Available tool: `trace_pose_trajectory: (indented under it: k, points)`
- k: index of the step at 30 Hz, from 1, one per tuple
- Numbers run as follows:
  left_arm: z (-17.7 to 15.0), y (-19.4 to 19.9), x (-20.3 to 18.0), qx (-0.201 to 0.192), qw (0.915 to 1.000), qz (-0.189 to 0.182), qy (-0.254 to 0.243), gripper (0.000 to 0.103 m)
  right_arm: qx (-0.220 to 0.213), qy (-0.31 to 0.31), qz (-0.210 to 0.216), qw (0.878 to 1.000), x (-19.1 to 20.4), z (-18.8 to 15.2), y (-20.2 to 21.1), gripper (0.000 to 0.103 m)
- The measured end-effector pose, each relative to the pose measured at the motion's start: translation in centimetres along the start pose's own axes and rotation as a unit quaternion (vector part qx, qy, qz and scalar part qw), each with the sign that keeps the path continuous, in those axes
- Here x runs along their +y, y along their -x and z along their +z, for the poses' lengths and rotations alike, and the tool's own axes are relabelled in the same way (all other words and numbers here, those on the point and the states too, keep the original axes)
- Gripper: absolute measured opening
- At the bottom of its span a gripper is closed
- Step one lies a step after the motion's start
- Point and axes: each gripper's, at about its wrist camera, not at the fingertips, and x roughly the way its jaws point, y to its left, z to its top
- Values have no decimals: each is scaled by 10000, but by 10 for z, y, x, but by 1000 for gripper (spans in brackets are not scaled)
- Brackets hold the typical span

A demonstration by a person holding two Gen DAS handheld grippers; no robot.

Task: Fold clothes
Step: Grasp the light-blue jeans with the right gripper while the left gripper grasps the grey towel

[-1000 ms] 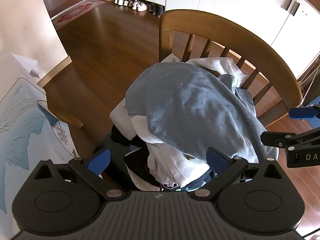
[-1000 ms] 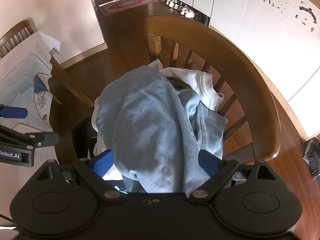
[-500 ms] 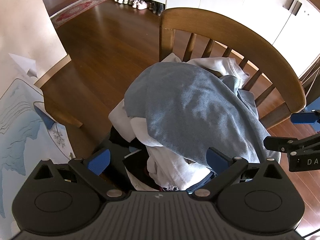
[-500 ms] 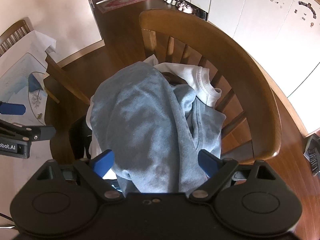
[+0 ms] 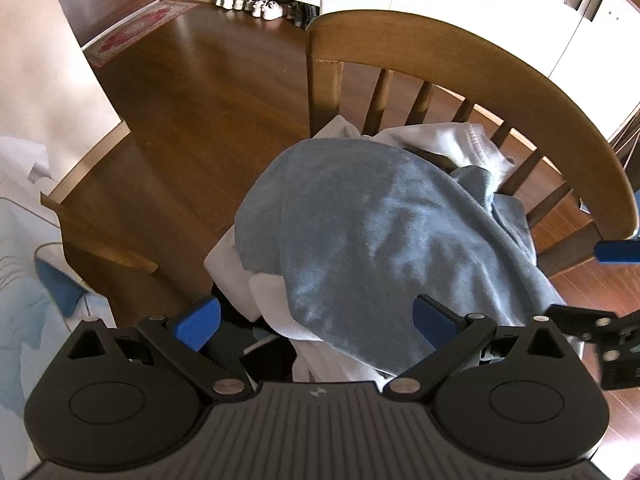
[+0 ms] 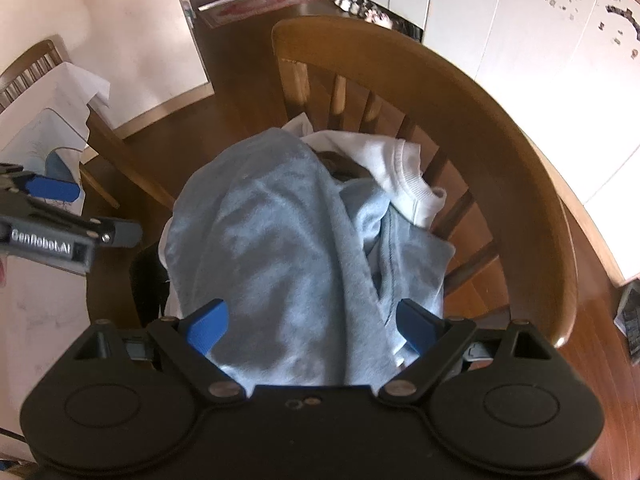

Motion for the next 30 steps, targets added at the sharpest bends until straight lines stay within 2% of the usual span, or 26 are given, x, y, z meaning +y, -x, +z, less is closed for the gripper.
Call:
trace_pose_trajectory:
  k: [7,14,19,21,22,24,26,28,30]
  points:
    - [19,-42,11,98,9998,-109,113,103,-167,263,124,9994,-18,16,-24,103]
    - [38,-100,-12,414,9979,-480,89,103,168,403,360,9984,-11,27,-74,103]
    - [33,-128,-6,638,9935,-790,511,103,449,266,540,9972,-9,18,-103,103]
    - [31,-127,-4,649,9926,-845,578,101,405,186,498,9978,-7,16,-101,103]
    - [30,-123,-5,589,9932,-865,514,95,376,146,453,9982,-7,17,-97,103]
    - [28,-111,-7,523,9933,-947,402,77,339,115,360,9987,-6,18,-88,103]
    - [24,-94,-4,476,9925,-1060,386,77,254,146,350,9990,-7,20,-73,103]
    - [16,-74,5,423,9894,-1297,507,77,144,90,730,9972,-9,22,-52,103]
    - [9,-59,15,507,9831,-1617,691,83,61,277,1037,9942,2,21,-34,103]
